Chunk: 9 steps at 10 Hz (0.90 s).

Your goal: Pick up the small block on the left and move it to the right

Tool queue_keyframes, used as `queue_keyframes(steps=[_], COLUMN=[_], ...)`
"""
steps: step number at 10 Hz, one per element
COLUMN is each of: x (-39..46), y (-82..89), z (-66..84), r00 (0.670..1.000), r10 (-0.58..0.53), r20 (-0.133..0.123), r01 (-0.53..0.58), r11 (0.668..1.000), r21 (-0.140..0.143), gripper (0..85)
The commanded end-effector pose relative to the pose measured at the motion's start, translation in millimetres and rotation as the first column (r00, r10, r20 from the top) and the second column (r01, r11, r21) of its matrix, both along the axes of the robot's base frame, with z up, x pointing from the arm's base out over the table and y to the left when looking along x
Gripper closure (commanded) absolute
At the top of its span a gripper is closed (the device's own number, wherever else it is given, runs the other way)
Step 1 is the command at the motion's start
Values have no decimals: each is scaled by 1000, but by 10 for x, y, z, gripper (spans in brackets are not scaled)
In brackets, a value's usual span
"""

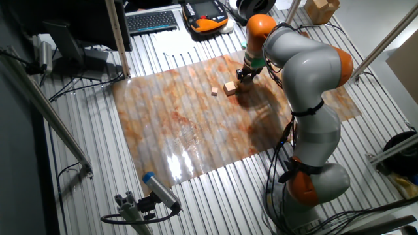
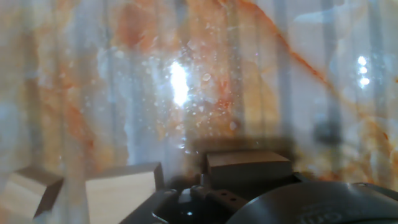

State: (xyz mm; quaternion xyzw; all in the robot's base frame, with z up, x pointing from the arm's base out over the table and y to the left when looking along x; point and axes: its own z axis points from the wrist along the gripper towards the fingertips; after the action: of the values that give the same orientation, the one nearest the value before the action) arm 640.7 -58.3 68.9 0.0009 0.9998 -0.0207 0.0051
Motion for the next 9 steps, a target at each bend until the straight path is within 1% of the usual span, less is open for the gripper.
queue_keyframes(steps=[1, 2, 3, 5, 6, 7, 9], x=[-9, -33, -48, -79, -105, -138, -192], y=[8, 44, 163, 478, 606, 739, 904], z=[32, 127, 280, 546, 621, 654, 677], r00=[1000, 1000, 999, 996, 993, 989, 983], r10=[9, 3, -25, -80, -104, -141, -180], r20=[-16, -19, -30, -47, -52, -46, -39], r01=[-8, -2, 26, 82, 107, 143, 182], r11=[1000, 999, 998, 996, 993, 988, 981], r21=[28, 35, 51, 46, 49, 59, 63], gripper=[850, 850, 850, 850, 850, 850, 850])
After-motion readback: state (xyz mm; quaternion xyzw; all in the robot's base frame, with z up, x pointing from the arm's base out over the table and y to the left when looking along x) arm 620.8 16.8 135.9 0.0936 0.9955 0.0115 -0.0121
